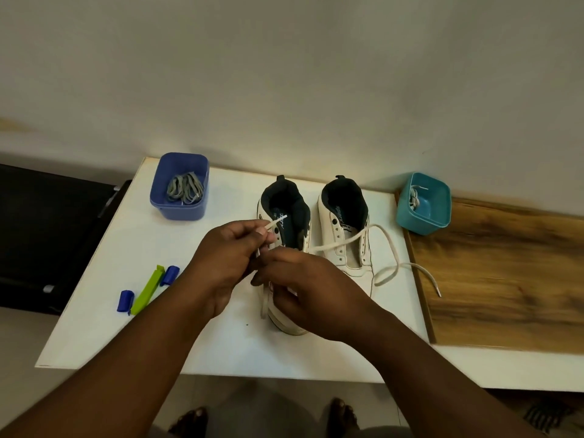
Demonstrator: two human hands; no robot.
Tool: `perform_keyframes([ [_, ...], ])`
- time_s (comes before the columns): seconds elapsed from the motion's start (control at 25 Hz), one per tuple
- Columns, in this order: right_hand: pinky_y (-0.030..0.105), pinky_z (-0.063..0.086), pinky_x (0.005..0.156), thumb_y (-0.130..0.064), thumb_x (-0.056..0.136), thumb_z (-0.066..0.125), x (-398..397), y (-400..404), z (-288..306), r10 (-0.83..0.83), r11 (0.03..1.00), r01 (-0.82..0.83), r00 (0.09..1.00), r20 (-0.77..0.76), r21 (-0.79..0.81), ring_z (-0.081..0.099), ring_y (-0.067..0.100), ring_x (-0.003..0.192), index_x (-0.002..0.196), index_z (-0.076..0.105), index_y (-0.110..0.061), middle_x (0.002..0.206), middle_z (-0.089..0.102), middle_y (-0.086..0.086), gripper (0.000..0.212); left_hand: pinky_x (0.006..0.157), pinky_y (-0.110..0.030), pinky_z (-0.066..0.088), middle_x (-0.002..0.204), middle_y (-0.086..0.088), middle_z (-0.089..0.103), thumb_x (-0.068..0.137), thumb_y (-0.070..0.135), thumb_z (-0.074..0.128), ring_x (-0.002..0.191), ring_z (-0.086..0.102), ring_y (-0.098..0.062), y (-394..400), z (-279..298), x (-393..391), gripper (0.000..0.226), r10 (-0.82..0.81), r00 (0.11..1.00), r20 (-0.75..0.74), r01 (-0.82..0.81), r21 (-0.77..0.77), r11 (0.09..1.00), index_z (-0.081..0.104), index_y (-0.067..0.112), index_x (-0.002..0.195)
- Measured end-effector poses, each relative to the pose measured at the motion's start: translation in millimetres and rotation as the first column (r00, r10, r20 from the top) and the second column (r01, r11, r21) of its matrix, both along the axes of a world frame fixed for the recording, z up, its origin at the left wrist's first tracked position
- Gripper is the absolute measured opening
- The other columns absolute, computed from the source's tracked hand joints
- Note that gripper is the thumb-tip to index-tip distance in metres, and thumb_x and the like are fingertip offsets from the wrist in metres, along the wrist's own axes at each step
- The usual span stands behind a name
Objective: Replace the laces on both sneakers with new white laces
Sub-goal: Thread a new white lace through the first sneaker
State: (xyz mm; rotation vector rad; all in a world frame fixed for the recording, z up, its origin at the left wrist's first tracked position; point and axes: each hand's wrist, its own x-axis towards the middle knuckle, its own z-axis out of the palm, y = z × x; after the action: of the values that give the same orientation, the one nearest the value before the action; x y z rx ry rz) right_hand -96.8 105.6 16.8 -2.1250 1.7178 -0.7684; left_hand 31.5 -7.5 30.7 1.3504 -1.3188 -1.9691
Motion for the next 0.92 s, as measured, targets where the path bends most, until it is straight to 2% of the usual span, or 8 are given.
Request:
perform_keyframes([
  [0.08,0.036,0.058,0.074,-0.015,0.095,0.066,0,-2,-2,-0.247,0.967,0.252,0.963,0.112,-0.027,0.066,0.010,0.090,0.118,0.068,-0.024,0.109,0.067,-0.008,0.026,0.077,-0.034,0.056,0.086,0.003,0.076,0.100,0.013,0.056,0.084,0.069,-0.015,-1,-3,-3,0.022,-0.011,0.998,0.065,0.017,-0.100,0.995,0.073,0.026,0.097],
  [0.2,0.032,0.057,0.068,-0.032,0.099,0.068,-11,-7,0,-0.511,0.854,0.521,0.837,0.197,0.001,0.064,0.007,0.078,0.134,0.059,-0.035,0.097,0.062,-0.013,0.036,0.065,-0.030,0.046,0.080,0.002,0.070,0.098,0.014,0.053,0.068,0.058,-0.011,1,-5,-5,0.022,-0.072,0.990,0.120,0.090,-0.155,0.984,0.073,0.023,0.094],
  [0.28,0.032,0.054,0.071,-0.030,0.101,0.065,-17,-8,-2,-0.518,0.849,0.528,0.841,0.156,-0.029,0.061,0.007,0.079,0.125,0.068,-0.030,0.096,0.064,-0.012,0.025,0.060,-0.027,0.040,0.076,0.002,0.068,0.097,0.014,0.053,0.059,0.051,-0.008,3,-3,-6,0.021,-0.101,0.985,0.139,0.126,-0.187,0.974,0.073,0.021,0.091],
  [0.4,0.027,0.051,0.067,-0.022,0.101,0.066,-17,-8,-4,-0.496,0.859,0.511,0.830,0.256,0.006,0.063,0.008,0.077,0.100,0.074,-0.021,0.088,0.067,-0.010,0.009,0.060,-0.026,0.042,0.079,0.002,0.070,0.098,0.021,0.057,0.061,0.054,-0.008,6,-2,-6,0.018,-0.144,0.976,0.165,0.184,-0.262,0.947,0.073,0.022,0.091],
  [0.52,0.013,0.047,0.061,-0.016,0.099,0.068,-14,-7,-1,-0.490,0.864,0.496,0.788,0.374,0.087,0.067,0.006,0.069,0.102,0.074,-0.016,0.088,0.070,-0.005,0.007,0.072,-0.030,0.053,0.087,-0.001,0.073,0.098,0.031,0.063,0.080,0.067,-0.015,8,-6,-6,0.015,-0.177,0.958,0.224,0.255,-0.392,0.884,0.075,0.024,0.093],
  [0.6,0.012,0.049,0.060,-0.014,0.099,0.068,-15,-7,0,-0.480,0.870,0.482,0.775,0.411,0.108,0.068,0.006,0.068,0.101,0.074,-0.013,0.087,0.071,-0.004,0.006,0.077,-0.029,0.053,0.088,0.001,0.074,0.097,0.032,0.063,0.086,0.068,-0.014,7,-9,-6,0.015,-0.169,0.959,0.229,0.253,-0.416,0.873,0.076,0.025,0.095],
  [0.8,0.015,0.051,0.063,-0.015,0.097,0.070,-15,-8,-3,-0.523,0.844,0.504,0.704,0.480,0.181,0.068,0.005,0.071,0.099,0.073,-0.016,0.081,0.071,-0.010,0.003,0.066,-0.016,0.045,0.086,0.006,0.073,0.100,0.034,0.060,0.075,0.064,0.001,5,-14,-5,0.017,-0.252,0.942,0.224,0.325,-0.405,0.855,0.075,0.027,0.098],
  [0.92,0.021,0.047,0.064,-0.037,0.090,0.078,-19,-6,-13,-0.712,0.702,0.670,0.655,0.251,0.242,0.063,0.006,0.075,0.104,0.064,-0.025,0.086,0.065,-0.010,0.023,0.067,-0.018,0.043,0.085,0.009,0.070,0.101,0.035,0.057,0.080,0.064,-0.006,4,-24,-8,0.018,-0.156,0.939,0.305,0.294,-0.484,0.824,0.070,0.025,0.096],
])
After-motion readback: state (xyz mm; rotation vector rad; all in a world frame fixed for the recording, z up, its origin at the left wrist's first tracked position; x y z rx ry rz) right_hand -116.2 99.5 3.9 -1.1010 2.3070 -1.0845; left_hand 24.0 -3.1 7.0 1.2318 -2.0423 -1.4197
